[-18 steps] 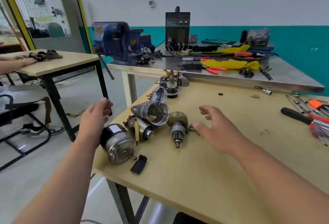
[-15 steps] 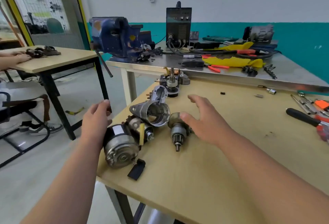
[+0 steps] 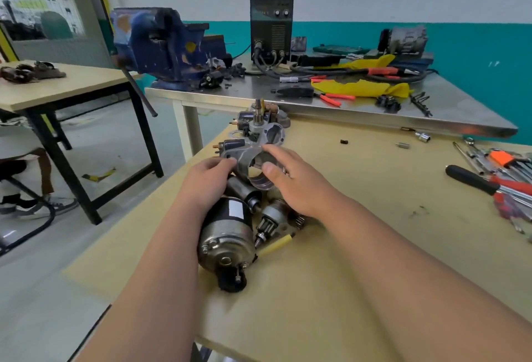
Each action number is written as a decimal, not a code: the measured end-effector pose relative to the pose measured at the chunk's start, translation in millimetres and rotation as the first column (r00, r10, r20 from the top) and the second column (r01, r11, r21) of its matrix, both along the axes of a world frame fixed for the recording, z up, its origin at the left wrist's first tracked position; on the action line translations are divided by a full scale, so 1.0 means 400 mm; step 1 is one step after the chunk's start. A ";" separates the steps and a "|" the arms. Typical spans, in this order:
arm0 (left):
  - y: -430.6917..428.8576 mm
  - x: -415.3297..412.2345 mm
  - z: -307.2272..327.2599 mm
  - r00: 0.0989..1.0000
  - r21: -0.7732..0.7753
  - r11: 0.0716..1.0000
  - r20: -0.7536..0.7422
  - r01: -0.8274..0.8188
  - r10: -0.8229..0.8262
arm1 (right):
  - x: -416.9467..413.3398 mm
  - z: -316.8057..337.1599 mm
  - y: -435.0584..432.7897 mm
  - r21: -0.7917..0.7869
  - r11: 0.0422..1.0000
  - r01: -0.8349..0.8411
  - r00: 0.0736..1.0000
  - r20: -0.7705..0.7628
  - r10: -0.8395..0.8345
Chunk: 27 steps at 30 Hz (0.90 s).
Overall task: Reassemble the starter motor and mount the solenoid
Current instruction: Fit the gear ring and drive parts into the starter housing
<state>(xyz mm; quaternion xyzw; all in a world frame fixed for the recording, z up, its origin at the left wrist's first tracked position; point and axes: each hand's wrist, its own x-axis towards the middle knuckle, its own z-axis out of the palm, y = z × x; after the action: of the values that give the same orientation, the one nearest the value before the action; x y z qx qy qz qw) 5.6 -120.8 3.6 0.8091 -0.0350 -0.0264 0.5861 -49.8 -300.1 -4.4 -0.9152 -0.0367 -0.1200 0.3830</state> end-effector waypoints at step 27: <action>-0.555 -0.307 0.004 0.975 -0.056 0.974 0.032 0.221 -0.219 | -0.396 -0.039 -0.449 0.335 0.823 0.458 0.871 0.015 -0.490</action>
<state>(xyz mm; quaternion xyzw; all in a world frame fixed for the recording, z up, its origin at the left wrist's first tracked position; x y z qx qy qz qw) -117.4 -342.9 5.1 0.7826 -0.1328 -0.0798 0.6029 -208.3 -479.9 -20.1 -0.8134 0.1929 -0.2615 0.4825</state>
